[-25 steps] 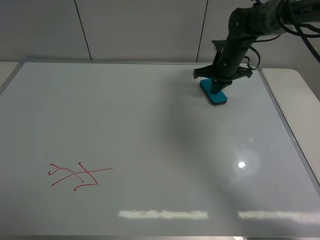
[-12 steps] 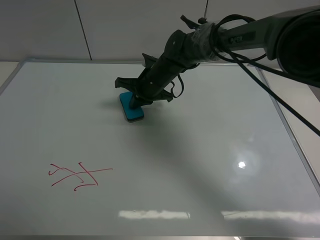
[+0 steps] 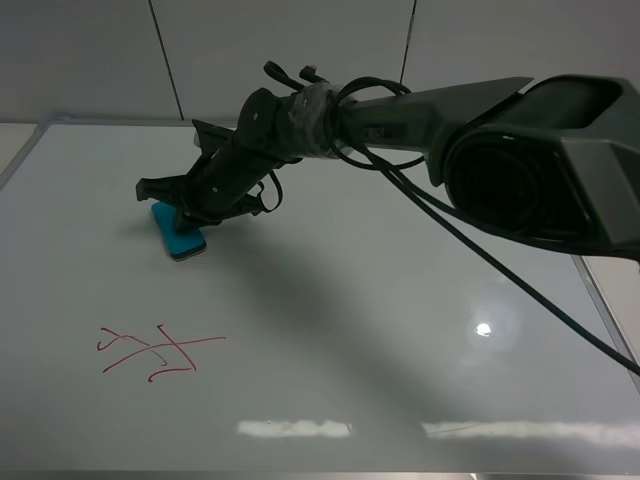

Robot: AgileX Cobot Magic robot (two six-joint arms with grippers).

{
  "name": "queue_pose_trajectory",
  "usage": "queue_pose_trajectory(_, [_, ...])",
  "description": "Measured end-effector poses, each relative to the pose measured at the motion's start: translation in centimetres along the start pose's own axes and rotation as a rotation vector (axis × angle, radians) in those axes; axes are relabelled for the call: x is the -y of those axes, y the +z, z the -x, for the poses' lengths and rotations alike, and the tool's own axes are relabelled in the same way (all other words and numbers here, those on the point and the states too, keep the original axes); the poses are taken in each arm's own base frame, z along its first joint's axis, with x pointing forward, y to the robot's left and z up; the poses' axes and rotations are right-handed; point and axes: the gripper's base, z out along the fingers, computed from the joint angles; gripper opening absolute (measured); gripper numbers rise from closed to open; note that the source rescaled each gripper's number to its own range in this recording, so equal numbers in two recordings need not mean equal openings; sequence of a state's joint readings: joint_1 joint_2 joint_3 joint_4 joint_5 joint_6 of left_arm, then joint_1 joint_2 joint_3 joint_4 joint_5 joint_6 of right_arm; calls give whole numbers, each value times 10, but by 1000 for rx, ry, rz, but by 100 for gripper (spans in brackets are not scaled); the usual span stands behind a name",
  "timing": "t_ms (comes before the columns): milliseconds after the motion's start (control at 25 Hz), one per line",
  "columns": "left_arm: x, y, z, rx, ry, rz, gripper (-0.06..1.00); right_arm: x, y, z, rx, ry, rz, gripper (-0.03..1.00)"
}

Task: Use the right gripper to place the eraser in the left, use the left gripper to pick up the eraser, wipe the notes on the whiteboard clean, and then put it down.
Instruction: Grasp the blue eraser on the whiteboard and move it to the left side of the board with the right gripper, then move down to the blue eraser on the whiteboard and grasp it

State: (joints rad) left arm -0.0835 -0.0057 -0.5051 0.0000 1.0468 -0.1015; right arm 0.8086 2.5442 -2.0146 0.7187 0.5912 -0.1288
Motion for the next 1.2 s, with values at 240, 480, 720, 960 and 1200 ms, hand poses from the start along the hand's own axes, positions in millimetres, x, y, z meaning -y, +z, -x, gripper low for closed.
queue_pose_trajectory(240, [0, 0, 0, 0, 0, 0, 100, -27, 24, -5, 28, 44, 81, 0])
queue_pose_trajectory(480, [0, 0, 0, 0, 0, 0, 100, -33, 27, -4, 46, 92, 113, 0])
queue_pose_trajectory(720, [0, 0, 0, 0, 0, 0, 100, -43, 14, 4, -5, -100, 64, 0])
queue_pose_trajectory(960, [0, 0, 0, 0, 0, 0, 100, -62, -45, 40, 92, -341, -61, 0])
queue_pose_trajectory(1200, [0, 0, 0, 0, 0, 0, 100, -84, -129, 75, 253, -552, -223, 0])
